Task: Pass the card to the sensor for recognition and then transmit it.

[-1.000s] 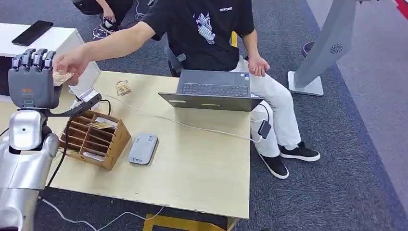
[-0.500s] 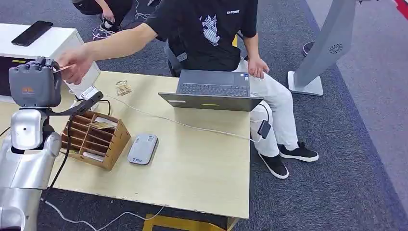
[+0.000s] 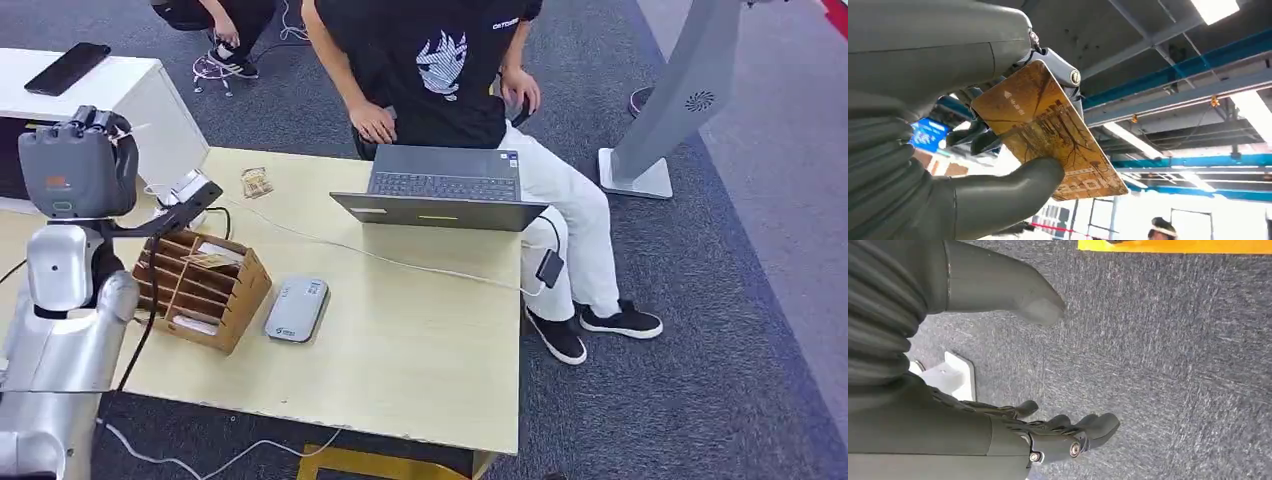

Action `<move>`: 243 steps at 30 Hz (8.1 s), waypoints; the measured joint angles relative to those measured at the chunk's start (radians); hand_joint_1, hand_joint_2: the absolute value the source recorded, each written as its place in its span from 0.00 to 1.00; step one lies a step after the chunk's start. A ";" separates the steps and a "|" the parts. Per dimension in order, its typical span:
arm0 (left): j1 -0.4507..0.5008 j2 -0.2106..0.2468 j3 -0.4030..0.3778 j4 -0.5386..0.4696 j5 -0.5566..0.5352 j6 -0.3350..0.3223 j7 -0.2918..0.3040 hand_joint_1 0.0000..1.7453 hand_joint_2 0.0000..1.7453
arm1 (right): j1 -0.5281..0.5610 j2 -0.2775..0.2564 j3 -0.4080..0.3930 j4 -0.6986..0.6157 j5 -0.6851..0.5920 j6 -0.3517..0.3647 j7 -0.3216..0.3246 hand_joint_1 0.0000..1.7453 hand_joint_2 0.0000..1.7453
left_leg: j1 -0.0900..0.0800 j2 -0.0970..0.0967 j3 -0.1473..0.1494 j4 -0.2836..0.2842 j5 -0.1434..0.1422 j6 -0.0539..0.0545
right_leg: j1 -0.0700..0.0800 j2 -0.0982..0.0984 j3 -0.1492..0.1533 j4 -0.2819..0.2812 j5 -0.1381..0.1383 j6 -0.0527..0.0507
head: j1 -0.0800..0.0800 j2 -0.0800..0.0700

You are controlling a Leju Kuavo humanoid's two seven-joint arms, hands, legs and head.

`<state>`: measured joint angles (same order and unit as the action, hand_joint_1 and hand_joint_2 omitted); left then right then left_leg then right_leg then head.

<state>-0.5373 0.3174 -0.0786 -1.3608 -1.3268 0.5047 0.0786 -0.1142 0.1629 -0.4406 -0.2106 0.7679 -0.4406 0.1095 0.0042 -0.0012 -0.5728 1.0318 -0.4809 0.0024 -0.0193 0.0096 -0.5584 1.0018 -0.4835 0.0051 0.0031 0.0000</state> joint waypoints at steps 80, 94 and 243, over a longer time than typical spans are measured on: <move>0.583 -0.171 -0.010 -0.273 0.267 0.049 -0.135 1.00 1.00 | 0.035 0.000 -0.104 0.002 0.019 0.007 -0.039 0.00 1.00 | 0.000 0.001 -0.001 0.000 0.000 0.000 | 0.000 0.001 0.000 0.000 0.001 0.001 | 0.000 0.000; 0.511 -0.143 0.060 -0.151 0.121 0.080 -0.079 1.00 1.00 | 0.031 0.000 -0.104 0.002 0.036 0.011 -0.027 0.00 1.00 | 0.000 0.001 -0.001 0.000 0.001 0.001 | 0.000 0.000 0.000 0.000 0.001 0.001 | 0.000 0.000; 0.230 -0.263 -0.111 0.369 0.315 0.047 -0.175 1.00 1.00 | -0.002 0.001 -0.127 -0.010 0.163 -0.027 0.001 0.00 1.00 | 0.000 0.001 -0.001 0.000 0.003 0.001 | 0.000 0.000 -0.001 0.000 0.003 0.001 | 0.000 0.000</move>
<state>-0.3073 0.0545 -0.1892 -0.9915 -1.0113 0.5520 -0.0968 -0.1161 0.1637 -0.5680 -0.2201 0.9308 -0.4673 0.1102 0.0038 -0.0003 -0.5741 1.0317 -0.4782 0.0036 -0.0197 0.0096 -0.5591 1.0018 -0.4807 0.0065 0.0031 0.0000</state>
